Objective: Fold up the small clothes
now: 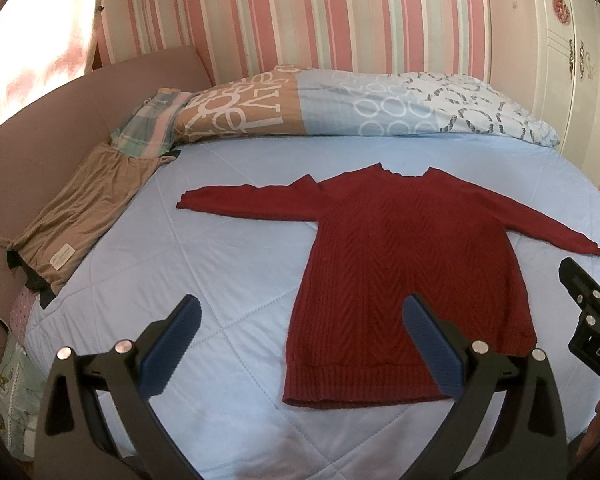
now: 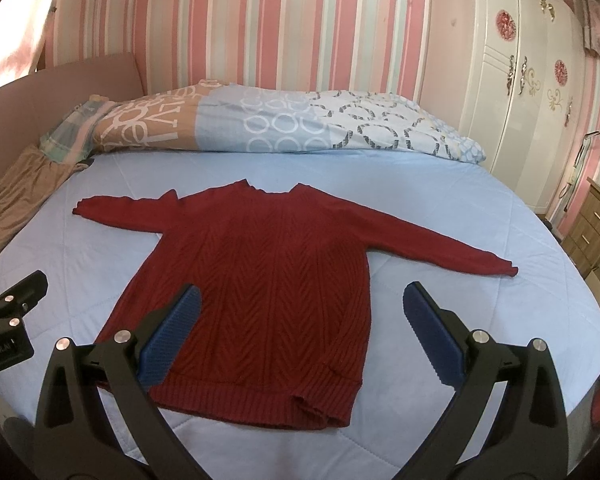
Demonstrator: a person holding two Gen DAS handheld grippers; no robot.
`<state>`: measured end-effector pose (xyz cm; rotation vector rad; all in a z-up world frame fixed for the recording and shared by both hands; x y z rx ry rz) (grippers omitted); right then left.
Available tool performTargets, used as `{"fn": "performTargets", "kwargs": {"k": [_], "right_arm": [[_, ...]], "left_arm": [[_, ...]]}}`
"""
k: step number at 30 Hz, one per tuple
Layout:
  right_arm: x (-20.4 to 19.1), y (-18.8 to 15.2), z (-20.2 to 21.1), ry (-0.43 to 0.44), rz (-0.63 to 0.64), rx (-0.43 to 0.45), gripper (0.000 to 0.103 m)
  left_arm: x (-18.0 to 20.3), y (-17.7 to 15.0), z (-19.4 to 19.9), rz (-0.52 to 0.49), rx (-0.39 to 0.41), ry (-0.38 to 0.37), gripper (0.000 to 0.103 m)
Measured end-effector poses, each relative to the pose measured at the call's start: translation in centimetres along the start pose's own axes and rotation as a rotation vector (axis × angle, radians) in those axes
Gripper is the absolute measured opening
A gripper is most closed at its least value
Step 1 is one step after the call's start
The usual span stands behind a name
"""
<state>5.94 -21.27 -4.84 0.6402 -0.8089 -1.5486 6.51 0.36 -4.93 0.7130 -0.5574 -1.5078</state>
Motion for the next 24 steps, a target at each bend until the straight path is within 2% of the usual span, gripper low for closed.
{"fn": "performTargets", "kwargs": {"k": [24], "right_arm": [[-0.1,-0.5,-1.1,-0.007,0.01,-0.005,0.1]], "left_arm": [[0.1,0.1,-0.2,-0.004,-0.01,0.003,0.101]]}}
Point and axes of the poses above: each gripper's, at about its wrist camera, not at the fingertips, and z roughly against the way its jaws point, x to its right, y to its top, the point moved 9 cm from there along -z, roughly the way its jaws point, and after that the axes turned 2 degrees about -x, right-handed, at the moved point
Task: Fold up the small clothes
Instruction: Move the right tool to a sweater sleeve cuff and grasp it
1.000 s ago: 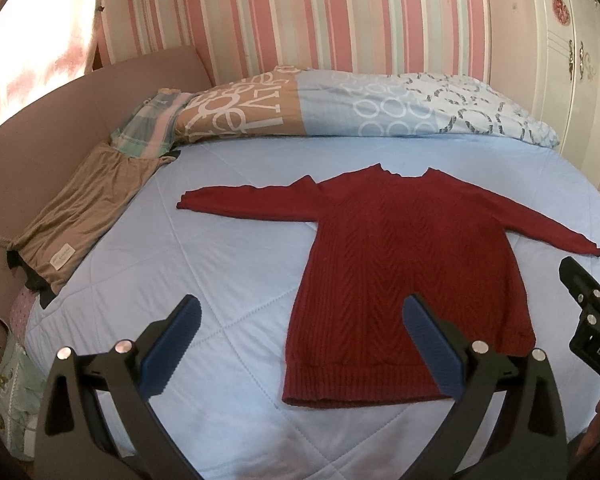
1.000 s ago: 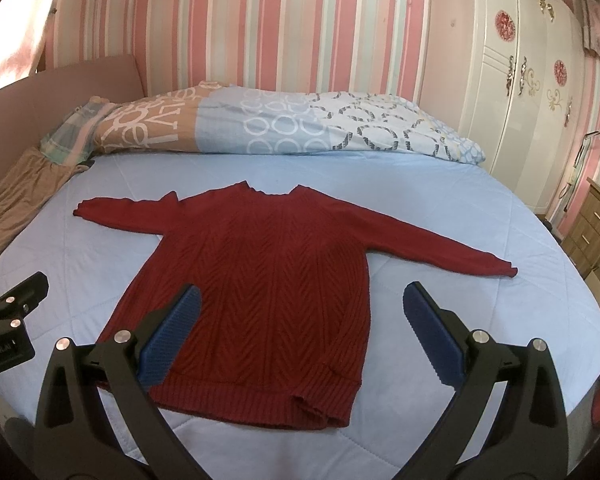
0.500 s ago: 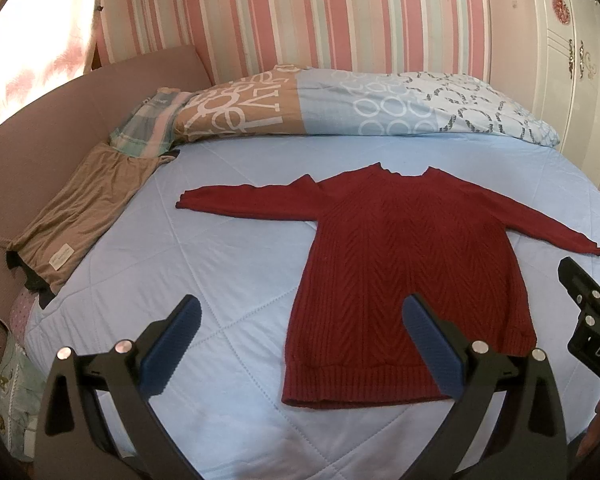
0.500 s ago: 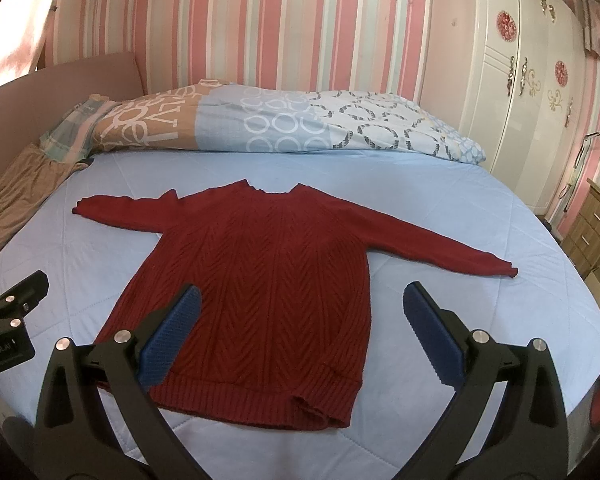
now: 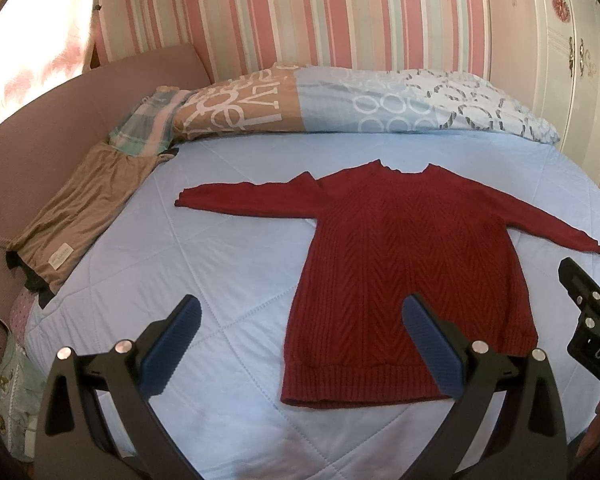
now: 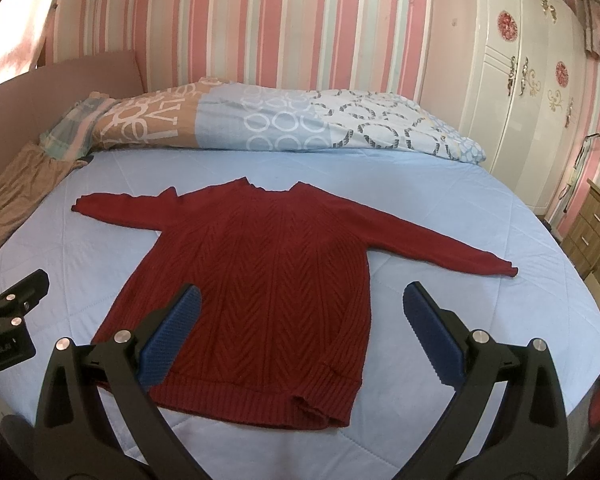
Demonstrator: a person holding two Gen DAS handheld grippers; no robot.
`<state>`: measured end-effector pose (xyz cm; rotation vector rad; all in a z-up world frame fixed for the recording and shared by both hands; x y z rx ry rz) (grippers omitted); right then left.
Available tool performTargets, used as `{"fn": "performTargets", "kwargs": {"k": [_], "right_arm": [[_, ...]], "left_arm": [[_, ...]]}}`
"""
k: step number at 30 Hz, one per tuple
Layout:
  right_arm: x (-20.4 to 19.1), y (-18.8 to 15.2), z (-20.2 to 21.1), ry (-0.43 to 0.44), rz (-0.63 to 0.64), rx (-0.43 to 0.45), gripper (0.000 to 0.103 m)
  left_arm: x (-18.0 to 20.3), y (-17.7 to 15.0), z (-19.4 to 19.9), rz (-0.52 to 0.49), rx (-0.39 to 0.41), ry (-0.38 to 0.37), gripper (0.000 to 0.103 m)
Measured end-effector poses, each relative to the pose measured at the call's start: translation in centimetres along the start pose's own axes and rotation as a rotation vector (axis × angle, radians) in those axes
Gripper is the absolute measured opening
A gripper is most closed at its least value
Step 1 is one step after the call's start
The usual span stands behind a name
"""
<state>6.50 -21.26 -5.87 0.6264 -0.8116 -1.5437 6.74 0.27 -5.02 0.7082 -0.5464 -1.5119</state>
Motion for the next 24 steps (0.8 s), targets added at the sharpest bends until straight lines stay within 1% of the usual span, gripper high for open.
{"fn": "performTargets", "kwargs": {"k": [4,7,9,12,14,16,18,19,21,22,23,24], "right_arm": [[0.4,0.0,-0.9,-0.008,0.002,-0.005,0.1],[1.2,0.5,-1.9,-0.014,-0.009,-0.003,0.1],[2.0,1.2,-2.8,-0.017,-0.018,-0.002,0.1],[3.7,2.2,-4.4,-0.03,-0.031,-0.002,0.1],[5.1,2.8,-5.8,-0.047,-0.042,-0.002,0.1],[6.7,3.2,-7.4,-0.06,-0.06,-0.005,0.1],[8.4,3.7,-9.2,-0.078,-0.072,-0.009,0.1],[9.1,3.8,-10.1,-0.088,-0.072,-0.017,0.1],[10.3,4.3,-11.8,-0.101,-0.066,-0.021,0.1],[10.9,4.7,-12.6,-0.109,-0.062,-0.019,0.1],[11.6,5.0,-13.5,-0.11,-0.06,-0.016,0.1],[12.5,5.2,-14.5,-0.108,-0.062,-0.015,0.1]], "left_arm": [[0.3,0.7,-0.8,-0.017,-0.006,0.004,0.101],[1.1,1.8,-1.8,-0.034,0.011,-0.007,0.101],[2.1,2.6,-3.0,-0.043,0.007,-0.025,0.101],[3.9,4.2,-4.8,-0.088,-0.012,-0.008,0.101],[5.3,5.5,-6.0,-0.128,0.021,-0.024,0.101],[6.6,7.1,-7.1,-0.139,0.072,-0.043,0.101],[8.1,8.6,-8.7,-0.139,0.102,-0.087,0.101],[8.9,9.3,-9.4,-0.135,0.101,-0.098,0.101],[10.8,10.5,-11.5,-0.135,0.071,-0.123,0.101],[11.7,10.9,-12.5,-0.153,0.049,-0.115,0.101],[12.7,11.4,-14.2,-0.18,0.016,-0.082,0.101],[13.5,11.8,-15.4,-0.187,0.004,-0.067,0.101]]}}
Point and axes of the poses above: each gripper's, at about its wrist camera, not at the fingertips, and z roughly against the way its jaws point, x to its right, y to its top, the point moved 9 cm from there along -z, roughly the way its jaws point, and after that the axes turned 2 degrees about -x, right-handed, at the moved point
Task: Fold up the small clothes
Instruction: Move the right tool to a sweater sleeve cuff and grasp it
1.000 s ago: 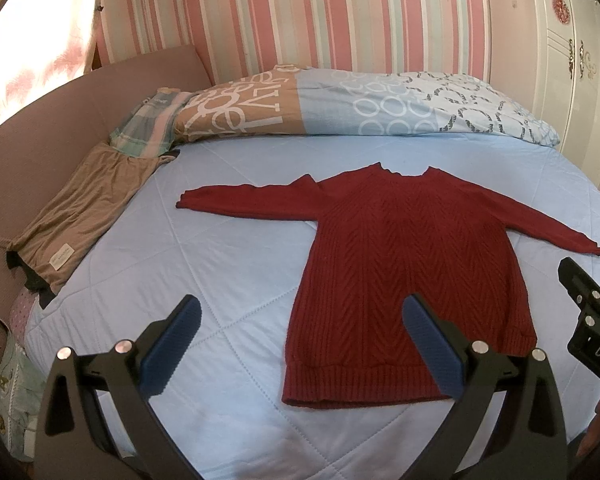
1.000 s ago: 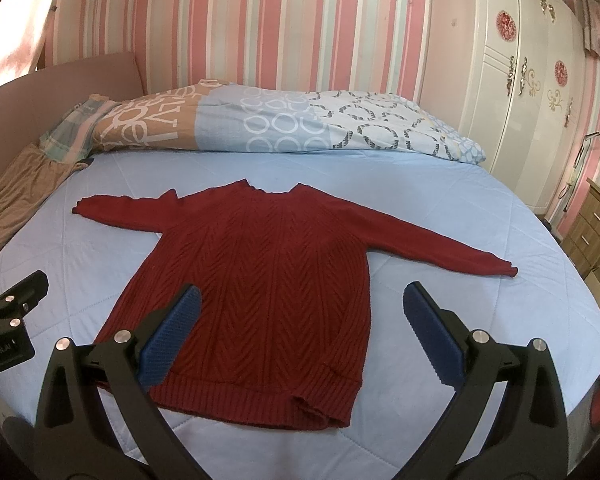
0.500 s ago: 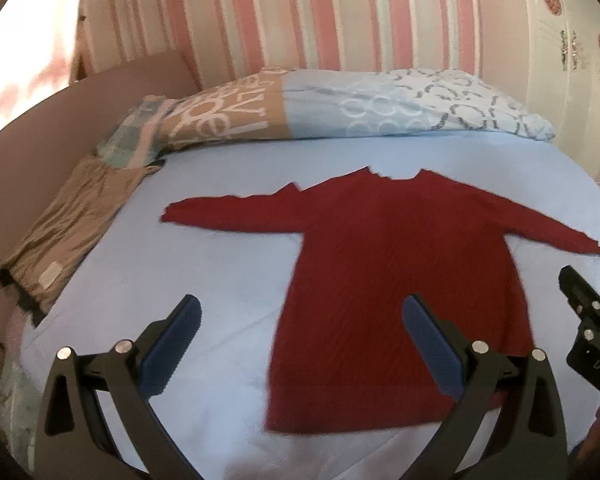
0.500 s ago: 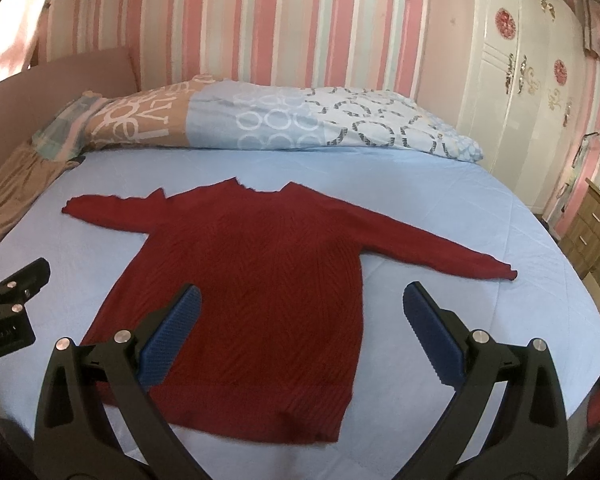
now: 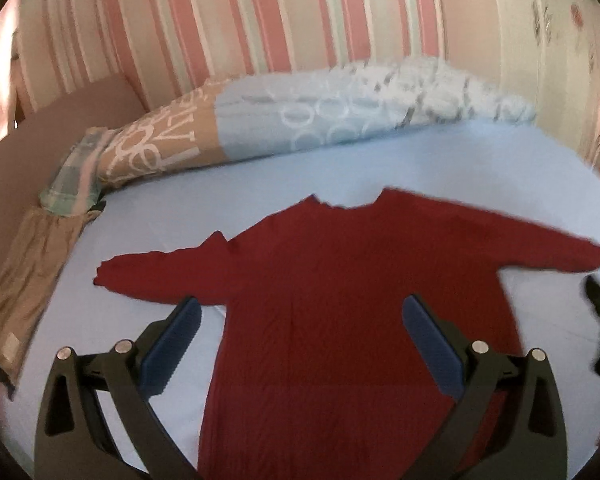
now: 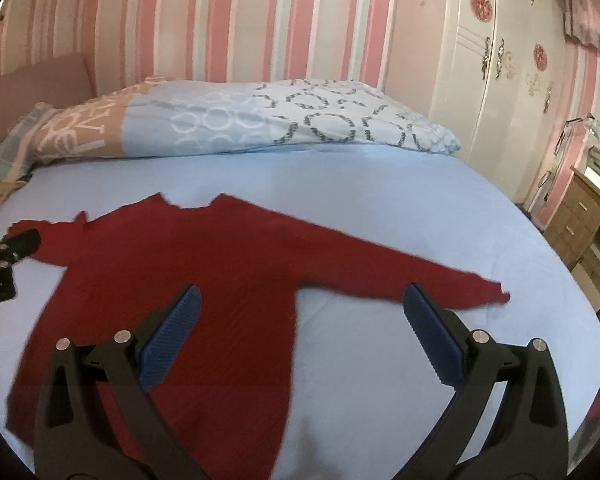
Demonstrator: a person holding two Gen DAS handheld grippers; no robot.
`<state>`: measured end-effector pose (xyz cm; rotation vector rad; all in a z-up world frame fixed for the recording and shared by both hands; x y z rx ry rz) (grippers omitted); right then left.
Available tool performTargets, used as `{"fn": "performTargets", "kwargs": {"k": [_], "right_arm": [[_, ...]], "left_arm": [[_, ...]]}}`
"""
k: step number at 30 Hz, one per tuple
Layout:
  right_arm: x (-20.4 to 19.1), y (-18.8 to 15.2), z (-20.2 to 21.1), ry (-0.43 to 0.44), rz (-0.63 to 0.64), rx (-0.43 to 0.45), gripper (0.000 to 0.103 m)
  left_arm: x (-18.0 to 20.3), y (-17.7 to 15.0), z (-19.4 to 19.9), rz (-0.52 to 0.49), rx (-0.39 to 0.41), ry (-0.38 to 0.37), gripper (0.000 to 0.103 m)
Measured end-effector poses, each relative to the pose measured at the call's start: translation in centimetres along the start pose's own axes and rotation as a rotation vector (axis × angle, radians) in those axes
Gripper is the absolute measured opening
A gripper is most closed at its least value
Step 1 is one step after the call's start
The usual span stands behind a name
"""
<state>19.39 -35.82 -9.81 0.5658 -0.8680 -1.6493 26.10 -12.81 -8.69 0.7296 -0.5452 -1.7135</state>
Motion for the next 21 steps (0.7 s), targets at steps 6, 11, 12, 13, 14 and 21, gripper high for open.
{"fn": "performTargets", "kwargs": {"k": [6,11,12,13,14,21], "right_arm": [[5.0,1.0,-5.4,-0.051,0.017,-0.003,0.1],[10.1,0.2,-9.5,-0.107,0.03,-0.053,0.1],[11.7,-0.2,-10.6,-0.127,0.021,-0.068,0.1],[13.2,-0.7,-11.5,-0.149,0.011,-0.086,0.1],[15.0,-1.4,-12.7,-0.165,-0.007,-0.113,0.1],[24.1,-5.5,-17.5,-0.282,-0.102,-0.252,0.1]], "left_arm": [[4.1,3.2,-6.2,0.04,-0.013,-0.039,0.101],[7.0,5.2,-10.4,0.07,-0.039,-0.067,0.101],[7.6,5.5,-11.2,0.07,-0.041,-0.066,0.101],[8.0,5.7,-11.9,0.068,-0.041,-0.054,0.101],[8.4,5.8,-12.3,0.066,-0.043,-0.045,0.101],[10.8,6.4,-16.7,0.062,-0.045,0.002,0.101]]}}
Point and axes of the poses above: each gripper's, at about its wrist camera, not at the fingertips, and z roughly against the way its jaws point, x to its right, y to its top, the point moved 9 cm from there along -z, roughly the way its jaws point, and after that the axes turned 2 degrees about -x, right-handed, at the moved point
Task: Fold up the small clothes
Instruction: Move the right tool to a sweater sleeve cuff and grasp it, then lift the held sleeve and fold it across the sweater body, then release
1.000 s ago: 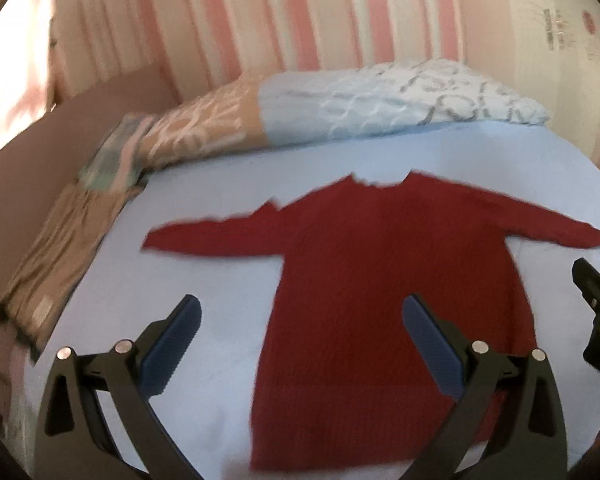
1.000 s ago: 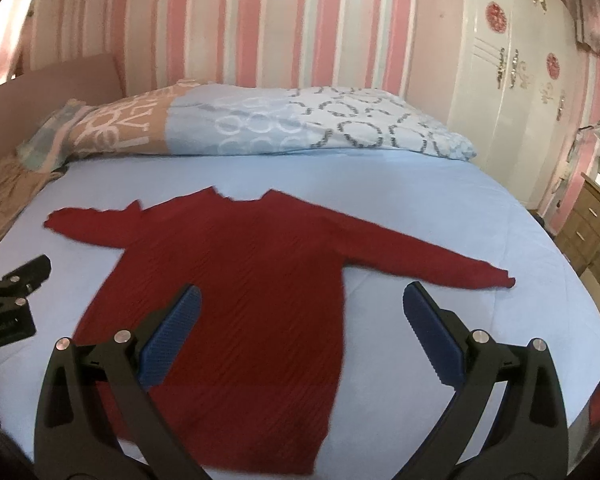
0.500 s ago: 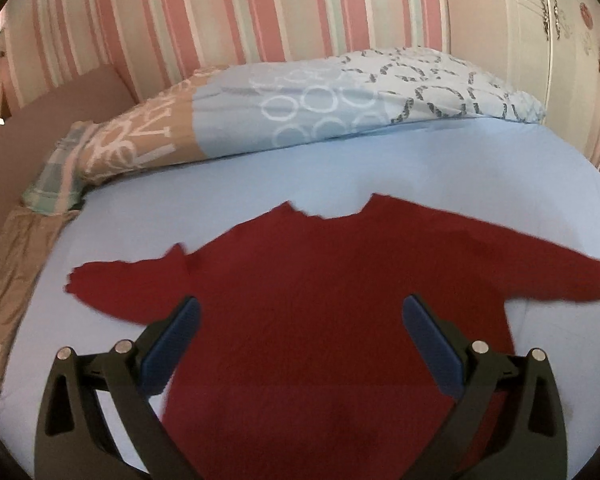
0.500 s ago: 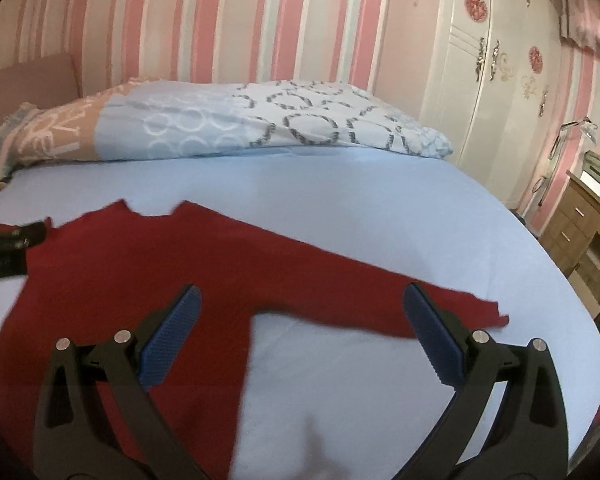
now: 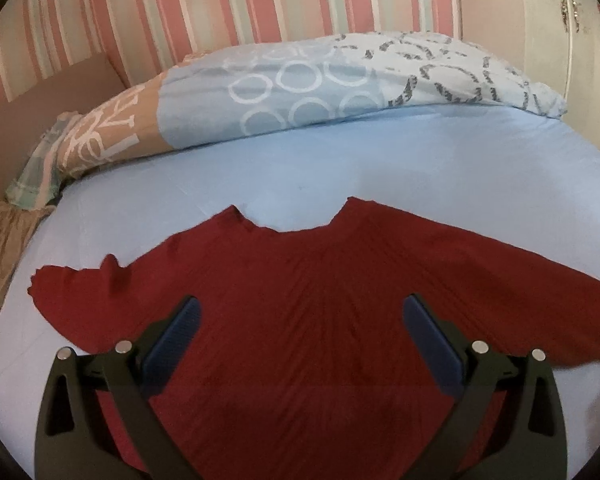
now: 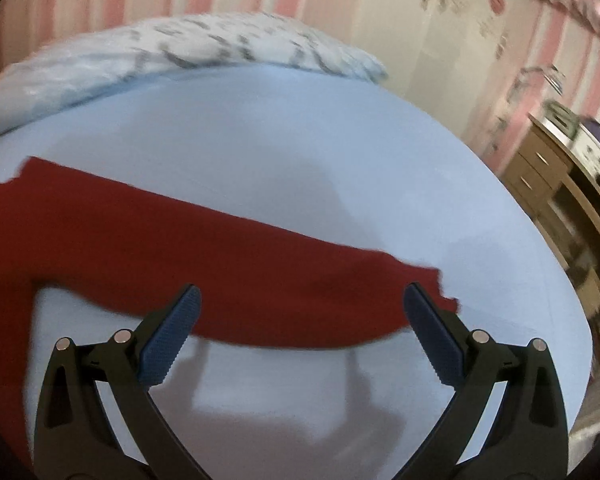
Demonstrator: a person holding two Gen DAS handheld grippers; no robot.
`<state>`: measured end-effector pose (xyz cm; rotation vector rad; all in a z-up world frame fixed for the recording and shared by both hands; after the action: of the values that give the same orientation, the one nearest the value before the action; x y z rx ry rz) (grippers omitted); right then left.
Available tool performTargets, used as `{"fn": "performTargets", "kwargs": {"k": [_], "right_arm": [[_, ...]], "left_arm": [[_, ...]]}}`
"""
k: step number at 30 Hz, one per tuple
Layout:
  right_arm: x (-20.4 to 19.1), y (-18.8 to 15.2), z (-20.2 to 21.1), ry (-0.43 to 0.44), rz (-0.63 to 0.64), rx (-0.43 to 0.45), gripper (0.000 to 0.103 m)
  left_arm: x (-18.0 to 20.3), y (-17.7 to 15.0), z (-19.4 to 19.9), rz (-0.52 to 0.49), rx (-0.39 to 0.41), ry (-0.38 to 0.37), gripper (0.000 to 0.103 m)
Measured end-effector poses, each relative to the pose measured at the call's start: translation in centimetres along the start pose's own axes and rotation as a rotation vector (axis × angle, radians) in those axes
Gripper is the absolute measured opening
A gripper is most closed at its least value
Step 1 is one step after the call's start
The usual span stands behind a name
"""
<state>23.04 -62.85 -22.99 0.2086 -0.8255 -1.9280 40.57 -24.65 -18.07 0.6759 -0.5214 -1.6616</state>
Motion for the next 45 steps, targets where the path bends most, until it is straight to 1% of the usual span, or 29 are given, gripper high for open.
{"fn": "performTargets", "kwargs": {"k": [2,3,5,7,9,11,15,16,17,20,22,23,24,25,26,28,33,35,38,40,41,42,43,44,45], "right_arm": [[2.0,-0.4,-1.6,-0.033,-0.034,-0.035,0.1],[3.5,-0.5,-2.4,-0.046,-0.072,-0.055,0.1],[5.0,-0.5,-3.4,-0.038,-0.119,-0.082,0.1],[6.5,-0.5,-4.4,-0.064,-0.148,-0.118,0.1],[7.0,-0.6,-4.7,-0.082,-0.166,-0.14,0.1],[7.5,-0.9,-5.4,-0.066,-0.194,-0.165,0.1],[7.5,-1.5,-7.1,-0.033,-0.256,-0.252,0.099],[7.4,-1.5,-7.3,-0.013,-0.277,-0.264,0.093],[7.2,-1.4,-7.3,0.005,-0.298,-0.269,0.09],[7.2,-1.3,-6.9,-0.002,-0.322,-0.277,0.079],[6.9,-1.1,-6.5,0.038,-0.341,-0.278,0.054],[6.6,-0.9,-6.4,0.045,-0.337,-0.28,0.049],[6.1,-0.6,-6.2,0.054,-0.327,-0.281,0.037],[5.8,-0.4,-6.0,0.077,-0.327,-0.286,0.02],[5.5,-0.2,-5.9,0.078,-0.324,-0.288,0.017],[4.6,0.5,-5.4,0.047,-0.278,-0.272,0.009],[3.7,1.6,-2.9,-0.013,-0.2,-0.207,0.008],[2.5,2.1,-0.9,-0.044,-0.151,-0.15,0.008],[0.0,4.2,2.3,-0.076,-0.089,-0.057,0.008],[-2.5,5.9,6.1,-0.113,-0.02,0.039,0.008],[-3.4,6.5,7.0,-0.115,-0.001,0.064,0.008],[-5.7,7.4,8.9,-0.09,0.024,0.1,0.008],[-6.8,7.6,10.0,-0.065,0.03,0.114,0.008],[-9.2,8.3,11.6,-0.017,0.041,0.136,0.008],[-11.0,8.5,12.5,0.012,0.053,0.147,0.008]], "left_arm": [[0.0,0.1,-1.3,0.007,-0.019,0.006,0.101],[-0.1,0.0,-1.6,0.004,-0.024,0.01,0.101],[0.0,-0.1,-2.2,-0.012,-0.026,0.027,0.101],[0.1,-0.1,-2.6,-0.037,-0.019,0.05,0.101],[0.1,-0.1,-2.8,-0.052,-0.014,0.06,0.101],[0.0,-0.1,-2.9,-0.055,-0.011,0.065,0.101],[-0.4,-0.3,-2.9,-0.065,-0.017,0.065,0.101],[-0.3,-0.2,-2.9,-0.066,-0.016,0.071,0.101],[-0.5,-0.3,-2.8,-0.069,-0.014,0.077,0.101],[-1.3,-0.3,-2.5,-0.072,-0.006,0.086,0.101],[-1.8,-0.4,-2.4,-0.076,-0.003,0.095,0.101],[-2.0,-0.4,-2.3,-0.078,-0.002,0.098,0.101],[-2.2,-0.5,-2.3,-0.08,-0.003,0.103,0.101],[-2.5,-0.5,-2.1,-0.08,-0.001,0.106,0.101],[-2.9,-0.6,-2.0,-0.079,0.0,0.107,0.101],[-3.5,-0.5,-1.7,-0.076,0.003,0.115,0.101],[-5.6,0.1,-0.6,-0.081,0.025,0.139,0.101],[-6.7,0.4,-0.1,-0.083,0.036,0.143,0.101],[-8.4,0.4,0.2,-0.082,0.034,0.145,0.101],[-9.4,0.2,0.4,-0.08,0.027,0.14,0.101],[-10.2,0.1,0.6,-0.078,0.025,0.141,0.101],[-10.8,0.1,0.7,-0.076,0.025,0.143,0.101],[-11.6,0.0,0.9,-0.076,0.022,0.149,0.101],[-12.3,-0.1,1.0,-0.075,0.019,0.153,0.101],[-13.1,-0.2,1.2,-0.071,0.018,0.158,0.101]]}}
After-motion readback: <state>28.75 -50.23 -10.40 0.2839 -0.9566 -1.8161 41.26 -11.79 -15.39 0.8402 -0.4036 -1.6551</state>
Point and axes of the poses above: each gripper's, at about its wrist camera, not at the fingertips, and z roughly against the way its jaws point, x to its right, y to its top, the point moved 9 cm from there along -z, roughly the way its jaws point, and after that the axes turned 2 degrees about -x, right-handed, at the moved point
